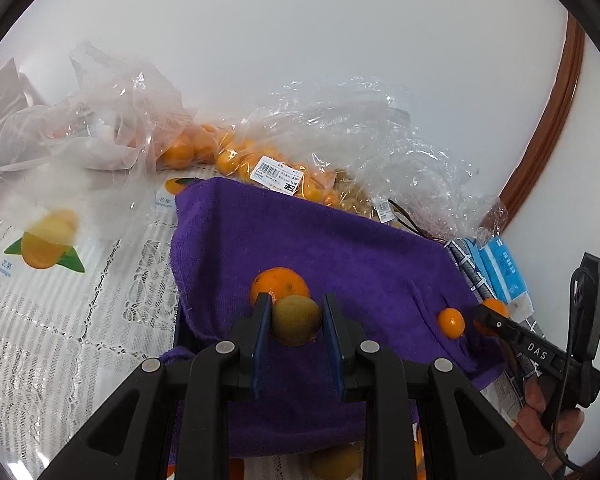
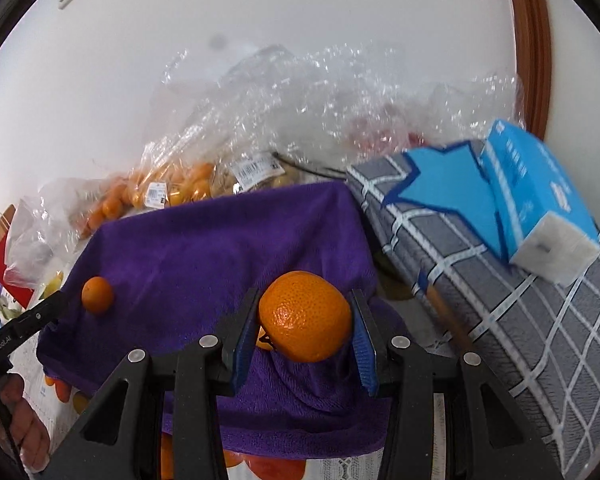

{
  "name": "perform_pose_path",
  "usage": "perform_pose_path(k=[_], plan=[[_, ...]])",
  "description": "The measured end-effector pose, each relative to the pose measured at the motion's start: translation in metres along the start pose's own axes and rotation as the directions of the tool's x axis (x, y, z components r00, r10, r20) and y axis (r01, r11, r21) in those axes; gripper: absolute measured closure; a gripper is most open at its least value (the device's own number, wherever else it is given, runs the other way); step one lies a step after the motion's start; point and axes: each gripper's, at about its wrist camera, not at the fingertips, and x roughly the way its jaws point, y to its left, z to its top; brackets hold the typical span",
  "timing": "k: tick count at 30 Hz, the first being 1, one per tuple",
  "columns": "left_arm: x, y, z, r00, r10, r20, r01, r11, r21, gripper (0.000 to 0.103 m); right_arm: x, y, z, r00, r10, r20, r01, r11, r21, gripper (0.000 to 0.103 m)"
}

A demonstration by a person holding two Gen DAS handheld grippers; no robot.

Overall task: Organize fruits
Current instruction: 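Carry both fruits onto the purple towel and open both tools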

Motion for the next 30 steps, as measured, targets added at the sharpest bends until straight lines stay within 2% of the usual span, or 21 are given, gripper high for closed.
perform_pose_path(k=[13,19,25,30], plan=[[0.007,-0.005,-0.004,0.999,0.031,-0.027,-0.030,0.999,0.030,0.079,0.011,0.005,-0.006,0.999,-0.015,-0.032,0.014,1.000,-0.015,0.060],[0.010,-0.009,-0.007,0.998,0.054,-0.026,-0.053,0.997,0.056,0.079,0.009,0.013,-0.010,0.999,-0.037,-0.017,0.036,0.998,-0.058,0.059],[0.011,-0.010,-0.006,0.998,0.058,-0.026,-0.057,0.997,0.061,0.079,0.004,0.013,-0.010,1.000,-0.026,-0.005,0.026,0.998,-0.061,0.058],[0.010,-0.013,-0.007,0.998,0.063,-0.017,-0.061,0.995,0.076,0.079,-0.009,0.018,-0.012,0.998,-0.032,0.045,0.035,0.997,-0.071,0.047]])
